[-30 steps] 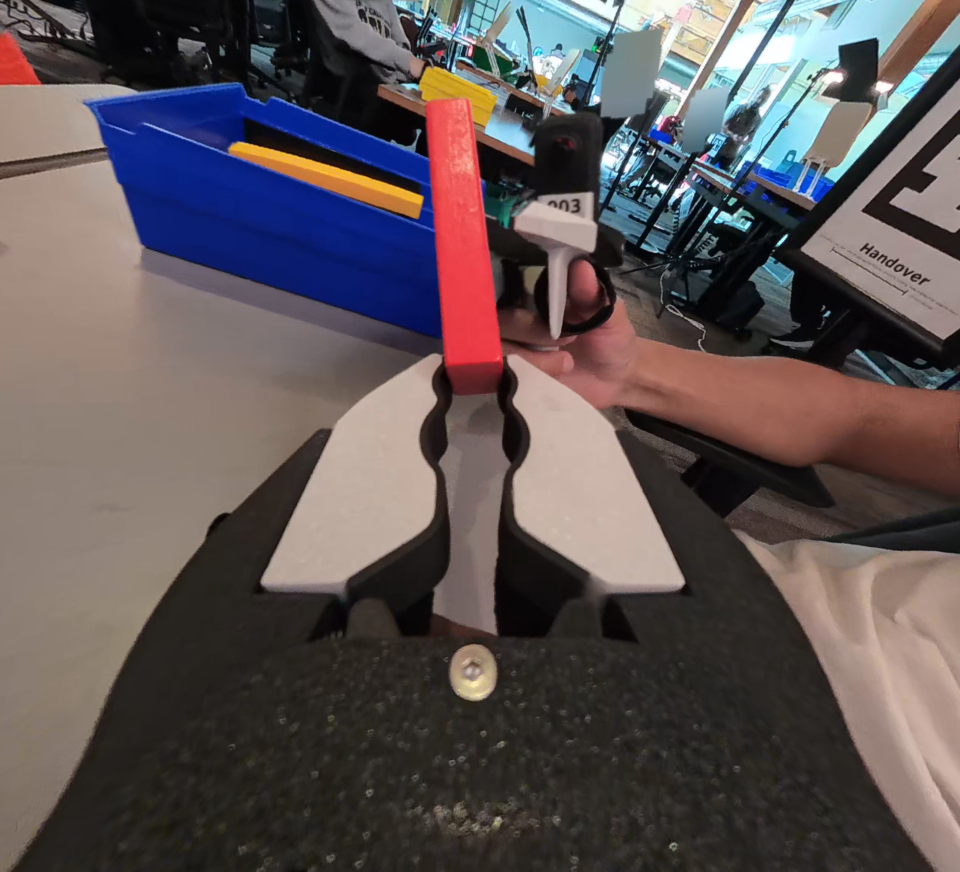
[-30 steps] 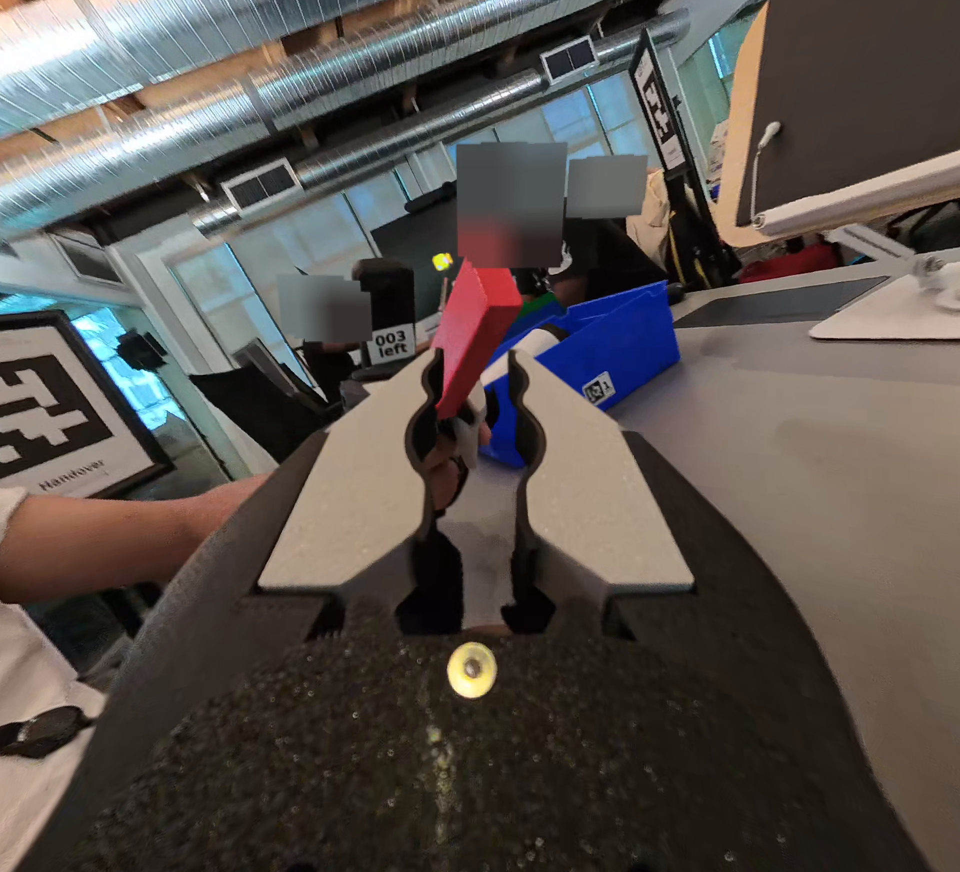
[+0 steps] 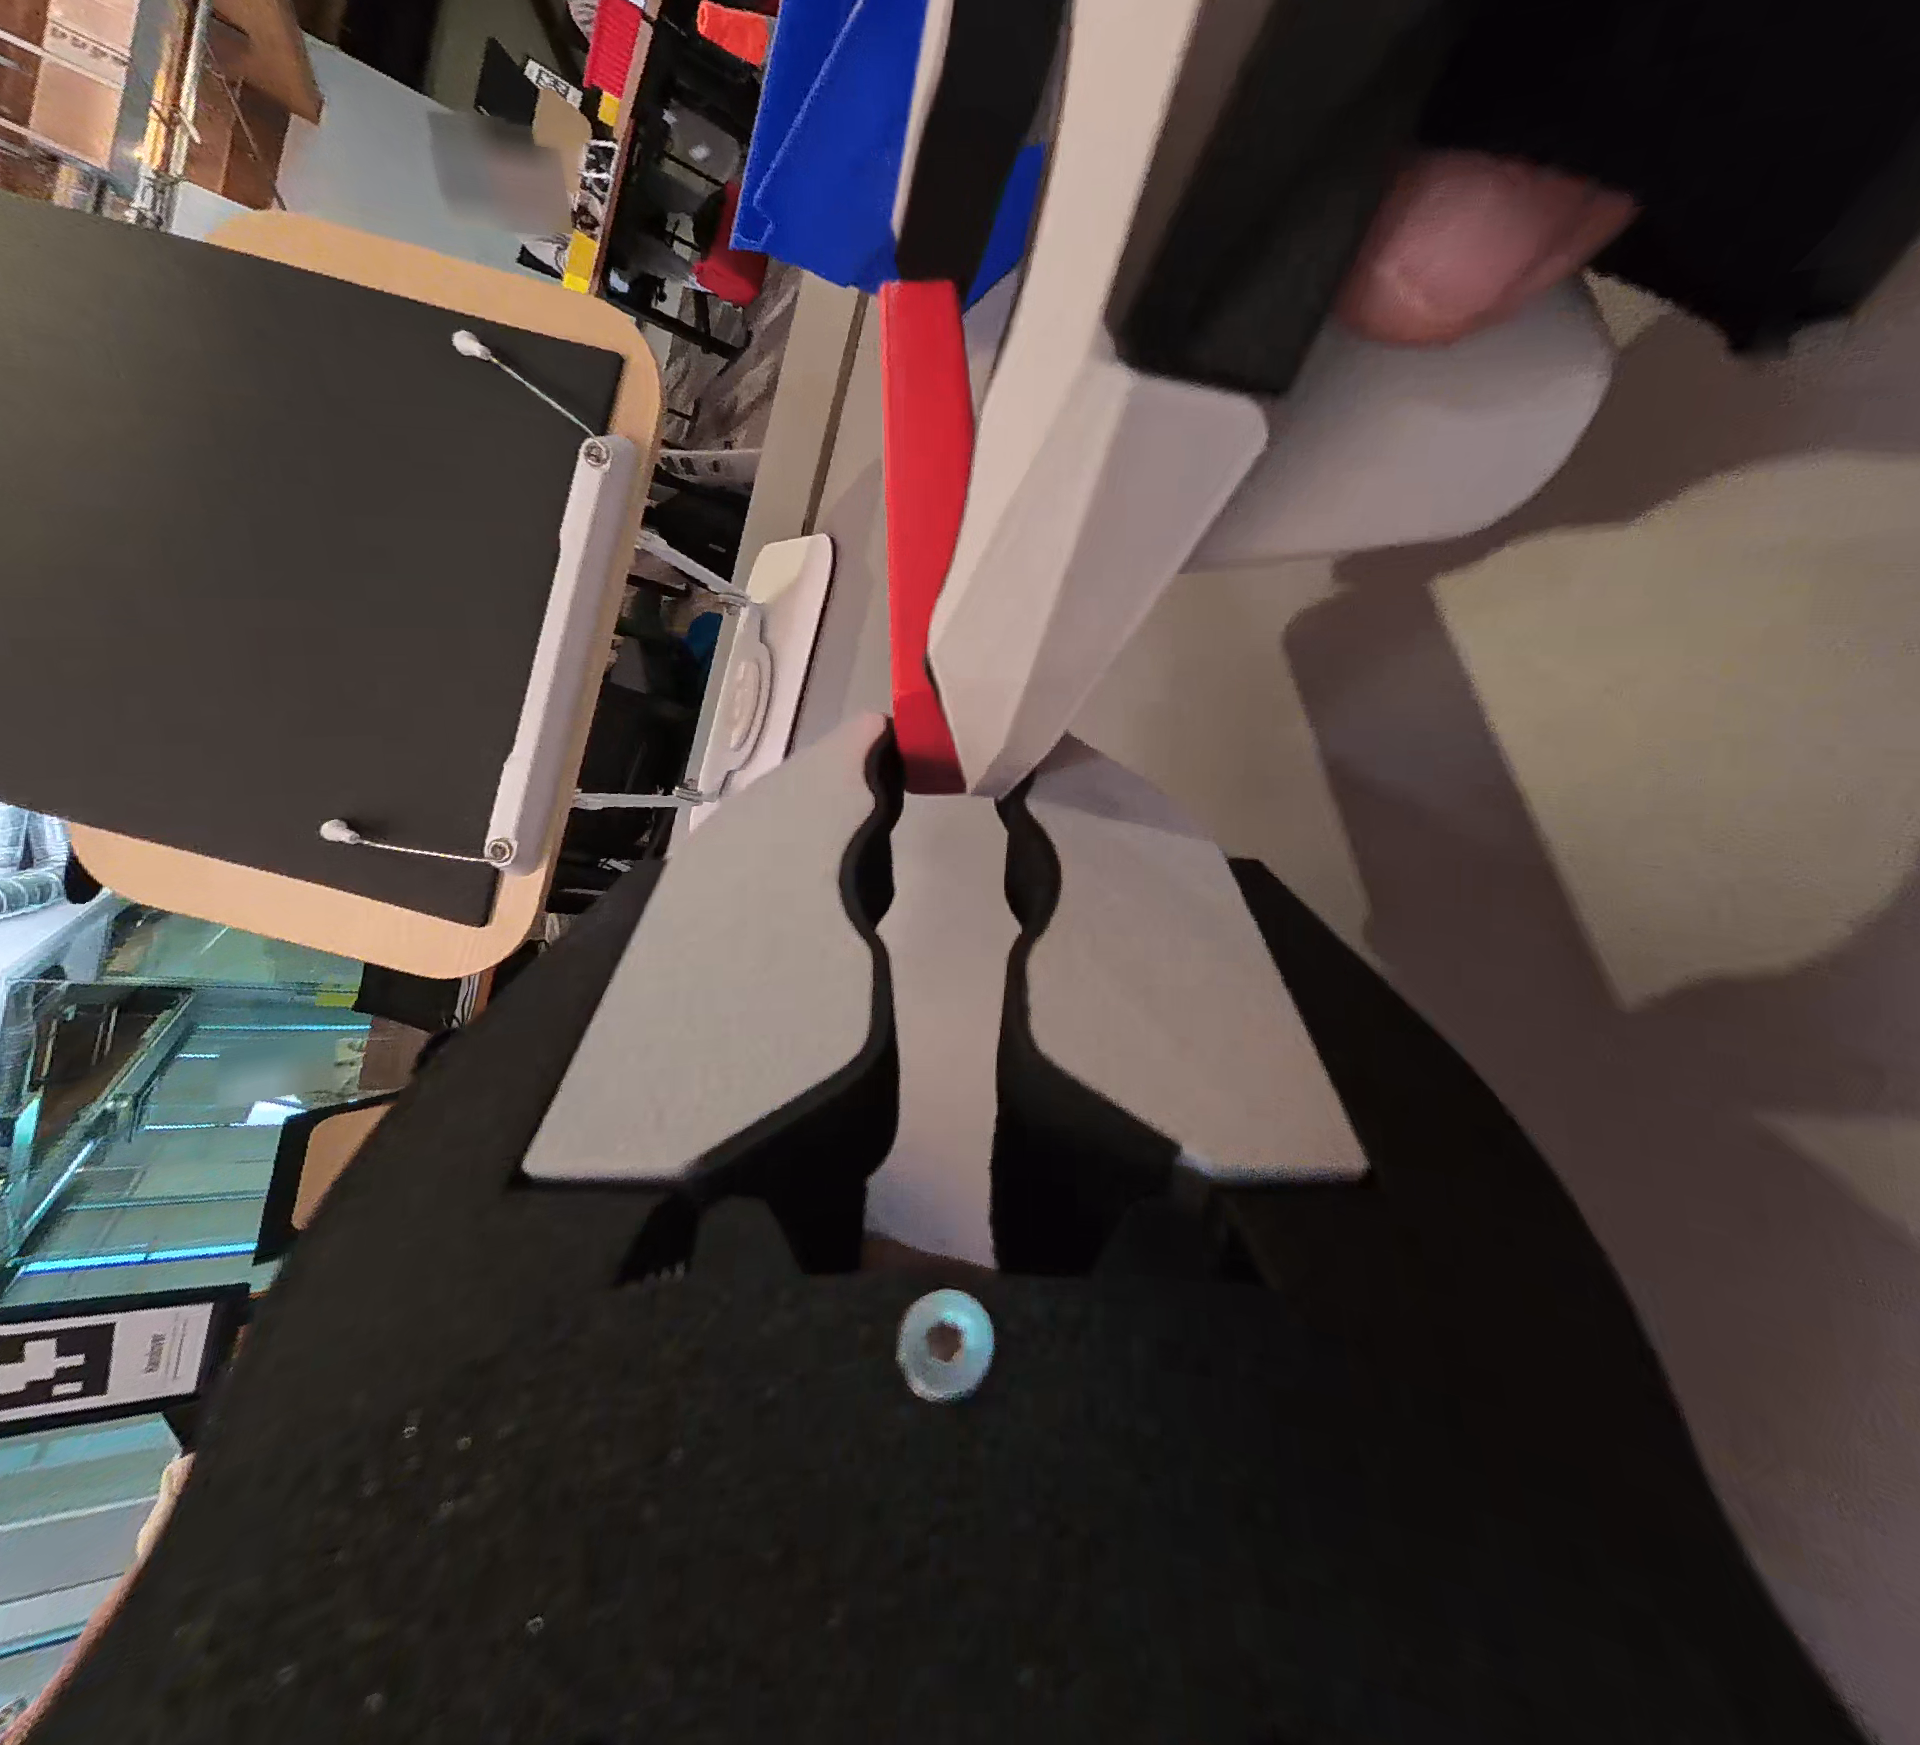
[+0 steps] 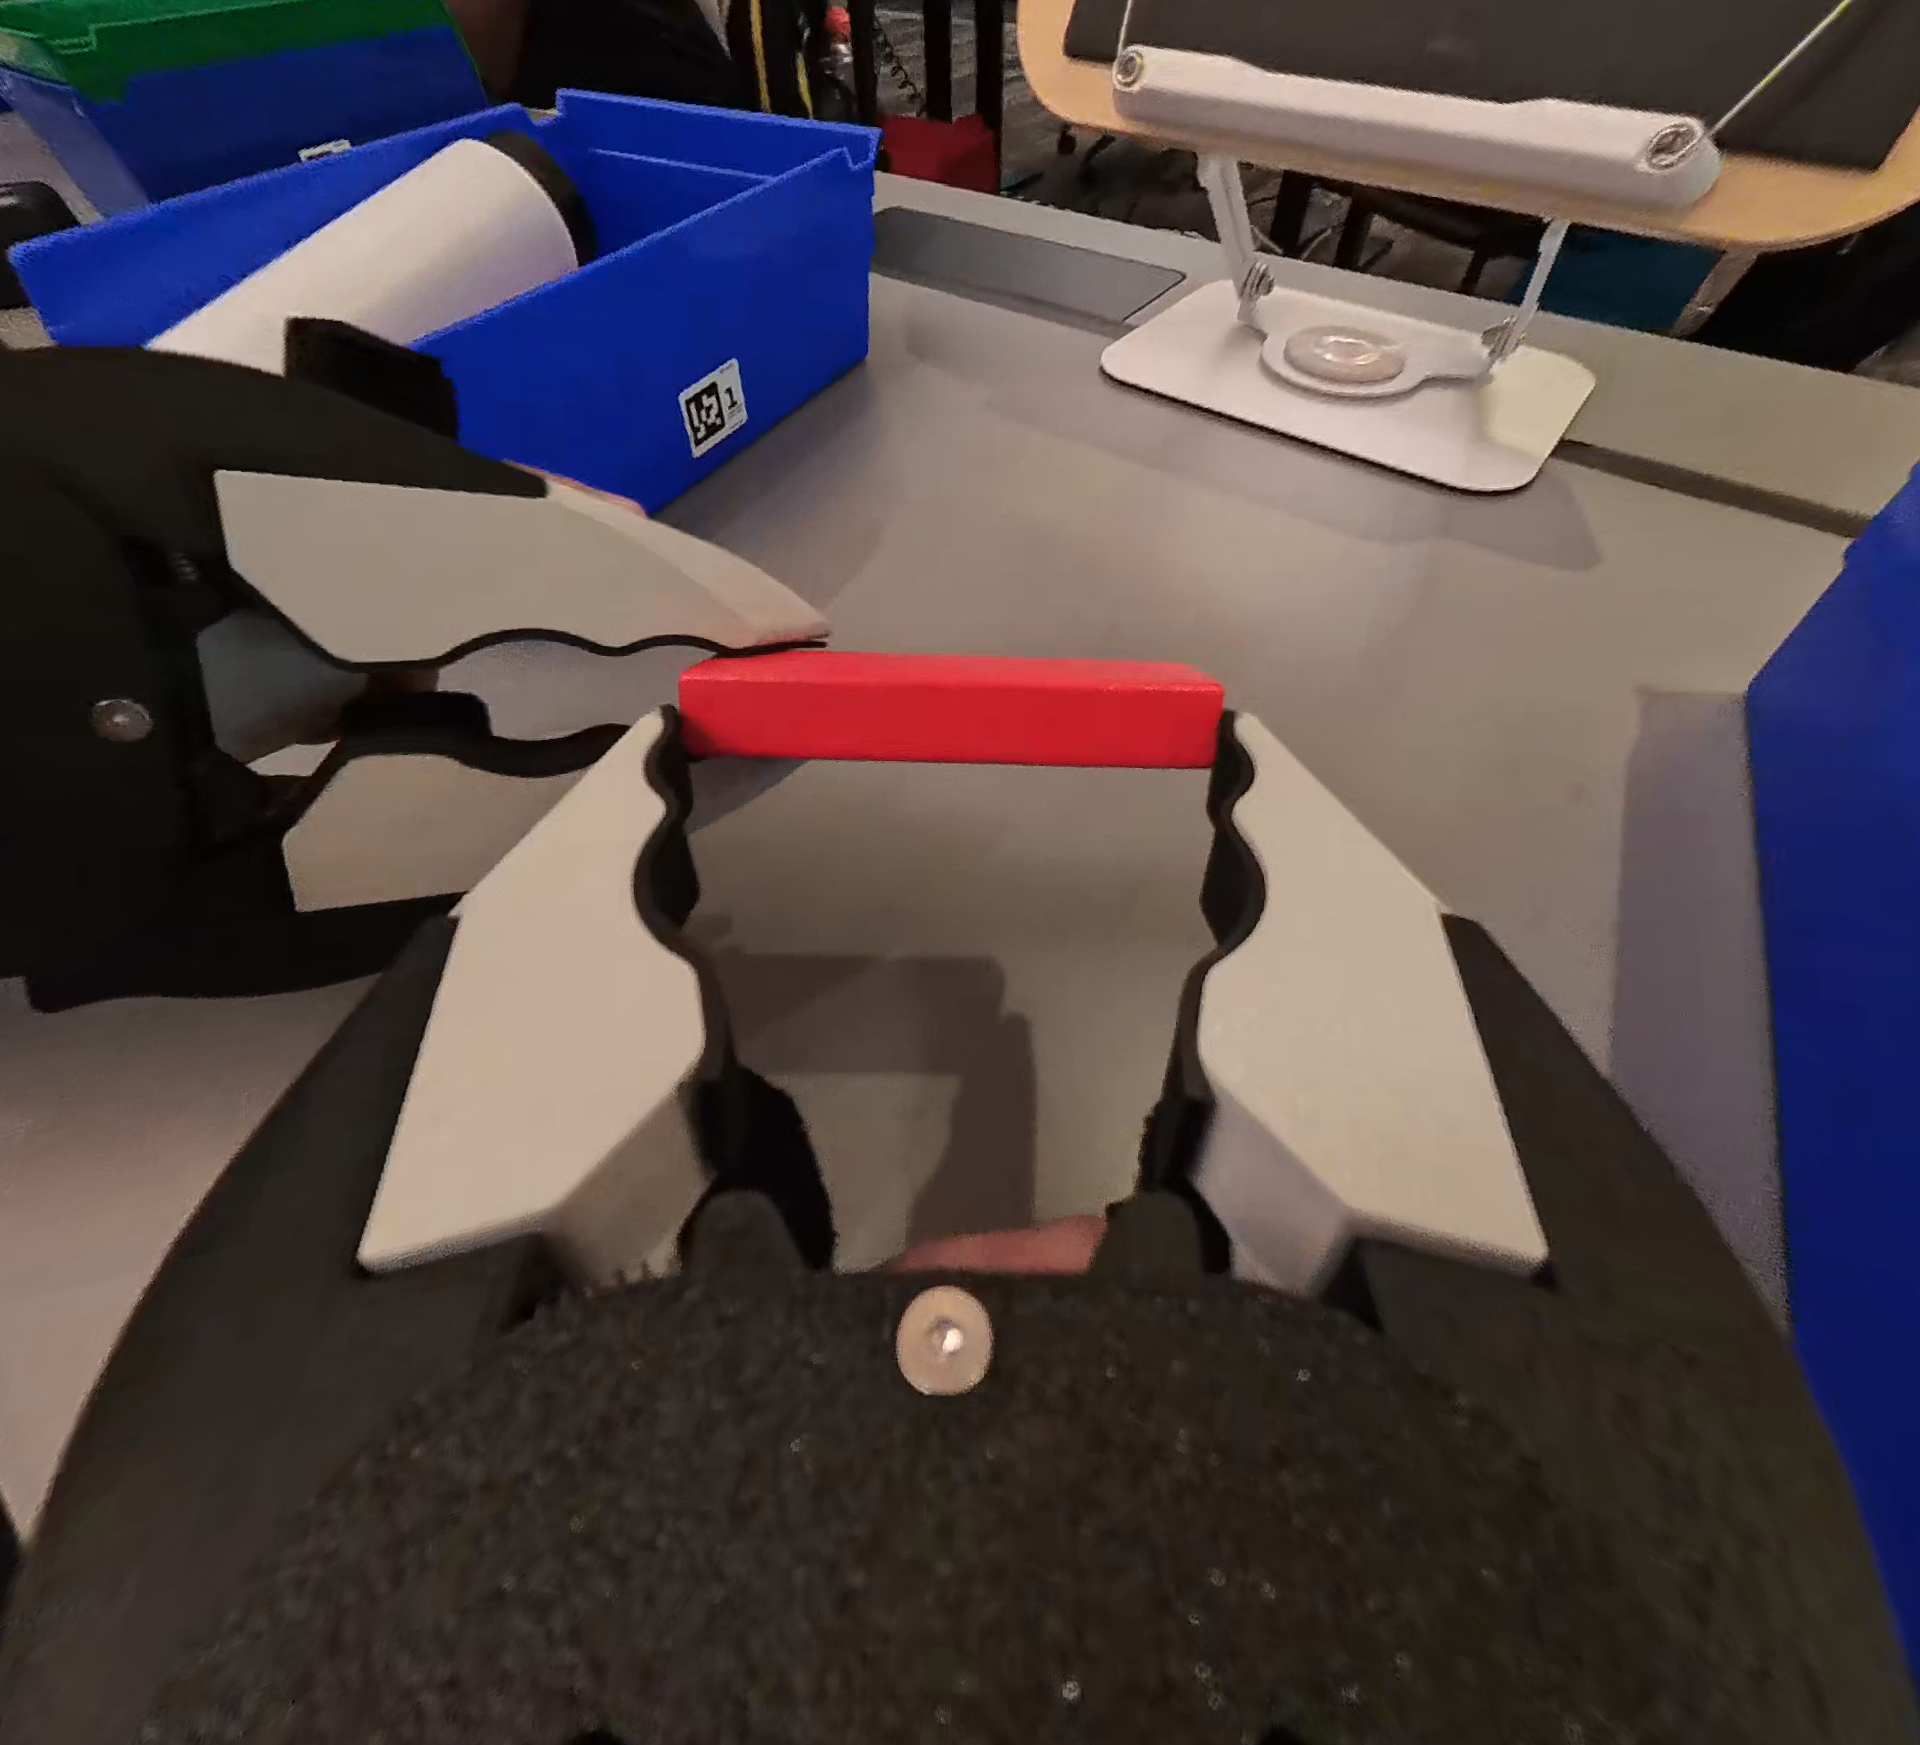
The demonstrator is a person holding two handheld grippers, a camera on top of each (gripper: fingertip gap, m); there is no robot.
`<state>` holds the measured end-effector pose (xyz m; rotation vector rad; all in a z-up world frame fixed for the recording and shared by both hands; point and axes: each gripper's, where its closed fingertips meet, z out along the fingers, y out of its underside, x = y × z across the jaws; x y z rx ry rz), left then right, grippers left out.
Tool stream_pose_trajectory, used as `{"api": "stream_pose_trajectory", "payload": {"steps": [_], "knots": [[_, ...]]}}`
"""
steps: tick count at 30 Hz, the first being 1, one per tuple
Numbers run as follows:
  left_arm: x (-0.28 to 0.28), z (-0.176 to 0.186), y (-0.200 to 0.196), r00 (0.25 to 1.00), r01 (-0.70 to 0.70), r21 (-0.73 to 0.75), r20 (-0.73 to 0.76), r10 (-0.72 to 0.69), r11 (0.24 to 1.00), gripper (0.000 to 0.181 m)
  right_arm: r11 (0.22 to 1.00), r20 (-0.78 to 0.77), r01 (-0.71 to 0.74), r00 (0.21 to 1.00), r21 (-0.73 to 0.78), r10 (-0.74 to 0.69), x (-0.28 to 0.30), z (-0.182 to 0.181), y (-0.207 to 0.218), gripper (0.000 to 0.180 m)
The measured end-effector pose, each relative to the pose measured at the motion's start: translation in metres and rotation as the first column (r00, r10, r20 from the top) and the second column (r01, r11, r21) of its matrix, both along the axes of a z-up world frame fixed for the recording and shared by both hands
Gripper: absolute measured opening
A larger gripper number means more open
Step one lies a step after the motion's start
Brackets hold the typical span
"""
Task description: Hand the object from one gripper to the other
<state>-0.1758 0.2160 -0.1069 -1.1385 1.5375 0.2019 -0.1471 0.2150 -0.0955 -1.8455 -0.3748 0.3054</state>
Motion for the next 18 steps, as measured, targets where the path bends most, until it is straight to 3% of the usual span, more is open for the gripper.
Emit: {"api": "stream_pose_trajectory", "payload": {"steps": [5, 7, 11, 15, 18], "knots": [[0.001, 0.007, -0.004, 0.997, 0.012, -0.015, 0.076, -0.011, 1.0, 0.017, 0.999, 0.062, -0.018, 0.998, 0.051, 0.014, 0.0, 0.011, -0.002, 0.099], [-0.005, 0.009, -0.002, 0.995, -0.001, -0.038, 0.098, 0.005, 0.999, 0.023, 0.995, 0.156, 0.003, 0.988, 0.101, -0.019, 0.007, 0.019, -0.003, 0.099], [-0.022, 0.007, 0.003, 0.983, -0.044, -0.211, 0.165, 0.08, 0.977, 0.035, 0.96, 0.334, 0.07, 0.929, 0.27, -0.162, 0.055, 0.07, -0.002, 0.1], [-0.034, -0.003, -0.027, 0.947, 0.066, -0.554, 0.297, 0.123, 0.83, 0.04, 0.89, 0.258, 0.254, 0.895, 0.378, -0.365, 0.156, 0.144, 0.002, 0.1], [-0.047, -0.01, -0.058, 0.914, 0.159, -0.718, 0.367, 0.174, 0.678, 0.038, 0.886, 0.124, 0.398, 0.892, 0.24, -0.434, 0.236, 0.148, 0.023, 0.099]]}}
